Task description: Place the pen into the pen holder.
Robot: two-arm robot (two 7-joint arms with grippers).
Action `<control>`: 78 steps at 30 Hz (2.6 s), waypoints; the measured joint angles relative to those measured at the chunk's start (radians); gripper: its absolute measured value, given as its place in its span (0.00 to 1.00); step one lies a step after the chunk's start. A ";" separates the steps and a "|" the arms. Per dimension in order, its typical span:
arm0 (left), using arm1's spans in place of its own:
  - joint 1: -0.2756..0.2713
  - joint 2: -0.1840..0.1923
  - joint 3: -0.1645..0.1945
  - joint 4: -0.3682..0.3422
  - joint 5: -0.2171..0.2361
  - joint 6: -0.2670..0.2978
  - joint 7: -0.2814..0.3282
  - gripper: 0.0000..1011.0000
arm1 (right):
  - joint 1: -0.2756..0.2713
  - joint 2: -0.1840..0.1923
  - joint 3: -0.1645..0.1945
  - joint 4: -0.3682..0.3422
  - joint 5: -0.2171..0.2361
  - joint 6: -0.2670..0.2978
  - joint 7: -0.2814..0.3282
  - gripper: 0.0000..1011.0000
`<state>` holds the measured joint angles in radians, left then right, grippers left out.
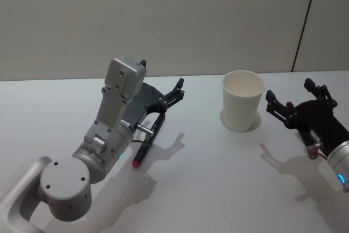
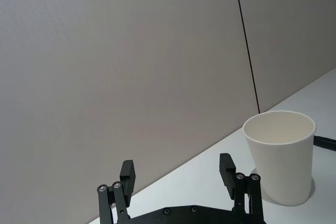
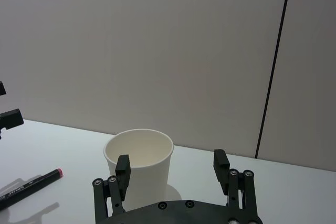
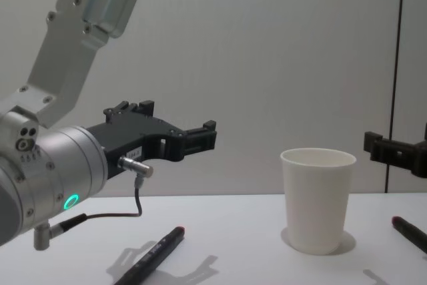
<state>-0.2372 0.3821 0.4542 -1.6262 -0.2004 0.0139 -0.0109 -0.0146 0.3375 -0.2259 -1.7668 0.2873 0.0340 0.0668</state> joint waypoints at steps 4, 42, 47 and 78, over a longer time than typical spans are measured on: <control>0.000 0.000 0.000 0.000 0.000 0.000 0.000 0.99 | 0.000 0.000 0.000 0.000 0.000 0.000 0.000 0.99; 0.000 0.000 0.000 0.000 0.000 0.000 0.000 0.99 | 0.000 0.000 0.000 0.000 0.000 0.000 0.000 0.99; 0.000 0.000 0.000 0.000 0.000 0.000 0.000 0.99 | 0.000 0.000 0.000 0.000 0.000 0.000 0.000 0.99; 0.000 0.000 0.000 0.000 0.000 0.000 0.000 0.99 | -0.112 0.091 0.075 -0.079 0.060 0.001 -0.095 0.99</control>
<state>-0.2371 0.3822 0.4542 -1.6262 -0.2004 0.0139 -0.0110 -0.1270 0.4284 -0.1513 -1.8456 0.3473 0.0352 -0.0278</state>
